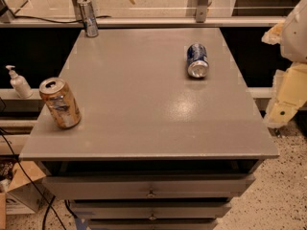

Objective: Move redbull can near orange can

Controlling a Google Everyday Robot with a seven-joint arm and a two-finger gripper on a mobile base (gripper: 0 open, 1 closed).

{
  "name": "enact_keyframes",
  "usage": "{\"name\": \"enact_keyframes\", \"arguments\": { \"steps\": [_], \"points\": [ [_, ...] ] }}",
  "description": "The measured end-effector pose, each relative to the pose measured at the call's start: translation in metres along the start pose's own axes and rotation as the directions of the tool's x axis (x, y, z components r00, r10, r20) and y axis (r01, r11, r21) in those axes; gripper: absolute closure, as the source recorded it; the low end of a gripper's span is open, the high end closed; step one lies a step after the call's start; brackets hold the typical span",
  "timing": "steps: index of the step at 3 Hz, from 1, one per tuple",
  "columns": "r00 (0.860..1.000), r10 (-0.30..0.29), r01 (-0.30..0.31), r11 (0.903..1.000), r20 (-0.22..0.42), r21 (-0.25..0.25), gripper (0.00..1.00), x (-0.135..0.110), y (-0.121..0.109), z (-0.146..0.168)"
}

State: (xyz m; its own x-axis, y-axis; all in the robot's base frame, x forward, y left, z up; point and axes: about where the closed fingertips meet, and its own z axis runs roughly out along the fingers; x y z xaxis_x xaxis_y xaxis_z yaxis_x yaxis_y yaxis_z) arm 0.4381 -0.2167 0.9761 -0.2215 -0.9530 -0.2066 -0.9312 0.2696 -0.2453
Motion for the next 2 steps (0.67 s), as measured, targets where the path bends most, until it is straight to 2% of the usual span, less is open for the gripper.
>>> {"name": "enact_keyframes", "arguments": {
  "steps": [2],
  "points": [
    [1.000,-0.001,0.000,0.9999,0.021,0.013,0.00,-0.0028,-0.0022,-0.0008]
  ]
}}
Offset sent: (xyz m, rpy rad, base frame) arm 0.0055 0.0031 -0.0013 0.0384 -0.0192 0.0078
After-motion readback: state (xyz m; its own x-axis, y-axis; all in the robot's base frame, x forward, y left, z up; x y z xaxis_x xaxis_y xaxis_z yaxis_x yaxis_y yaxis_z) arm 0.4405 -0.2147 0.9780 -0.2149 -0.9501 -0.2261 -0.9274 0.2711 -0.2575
